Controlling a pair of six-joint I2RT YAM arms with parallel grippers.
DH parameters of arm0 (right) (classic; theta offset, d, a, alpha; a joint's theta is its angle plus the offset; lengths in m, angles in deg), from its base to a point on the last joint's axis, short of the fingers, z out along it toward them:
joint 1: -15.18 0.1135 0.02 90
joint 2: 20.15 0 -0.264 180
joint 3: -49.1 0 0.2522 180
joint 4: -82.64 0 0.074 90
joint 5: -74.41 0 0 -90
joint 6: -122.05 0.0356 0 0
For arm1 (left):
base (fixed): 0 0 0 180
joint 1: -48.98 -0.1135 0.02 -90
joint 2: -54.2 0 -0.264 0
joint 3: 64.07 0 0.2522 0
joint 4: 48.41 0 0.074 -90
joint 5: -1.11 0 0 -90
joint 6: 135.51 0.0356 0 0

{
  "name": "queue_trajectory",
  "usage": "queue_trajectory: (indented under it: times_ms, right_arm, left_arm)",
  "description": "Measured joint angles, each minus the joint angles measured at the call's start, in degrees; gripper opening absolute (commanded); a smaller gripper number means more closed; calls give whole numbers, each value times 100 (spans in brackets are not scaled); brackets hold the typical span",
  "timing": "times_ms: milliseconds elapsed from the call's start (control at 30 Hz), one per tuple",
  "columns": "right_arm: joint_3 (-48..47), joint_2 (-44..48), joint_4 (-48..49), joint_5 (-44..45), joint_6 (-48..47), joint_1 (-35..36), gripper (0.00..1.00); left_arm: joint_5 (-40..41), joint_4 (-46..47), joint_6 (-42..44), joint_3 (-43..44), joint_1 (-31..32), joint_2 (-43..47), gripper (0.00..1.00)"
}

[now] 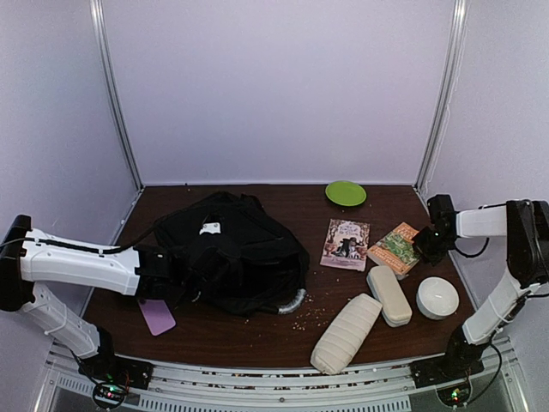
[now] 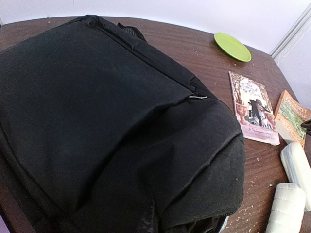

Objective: Pack the student bag
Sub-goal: Pick up the book from the center of the board.

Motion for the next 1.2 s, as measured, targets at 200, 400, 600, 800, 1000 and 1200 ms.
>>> queue_trajectory:
  times_ms: [200, 400, 600, 800, 1000, 1200]
  right_arm:
    - [2, 125, 22, -55, -20, 4, 0]
    - [4, 496, -59, -107, -181, 72, 0]
    - [-50, 1250, -378, -212, -487, 225, 0]
    - [-199, 1775, -723, -275, -761, 286, 0]
    - [-586, 2319, -1104, -291, -1056, 474, 0]
    - [-1287, 2883, -1403, -339, -1311, 772, 0]
  left_arm:
    - [-7, 66, 0, -50, 0, 24, 0]
    - [-46, 63, 2, -50, -59, 24, 21]
    - [-79, 52, 85, -50, -155, 26, 50]
    - [-125, 2, 236, -46, -192, 26, 81]
    - [-90, -186, 402, 131, -208, 63, 93]
    - [81, -332, 542, 483, -221, 398, 98]
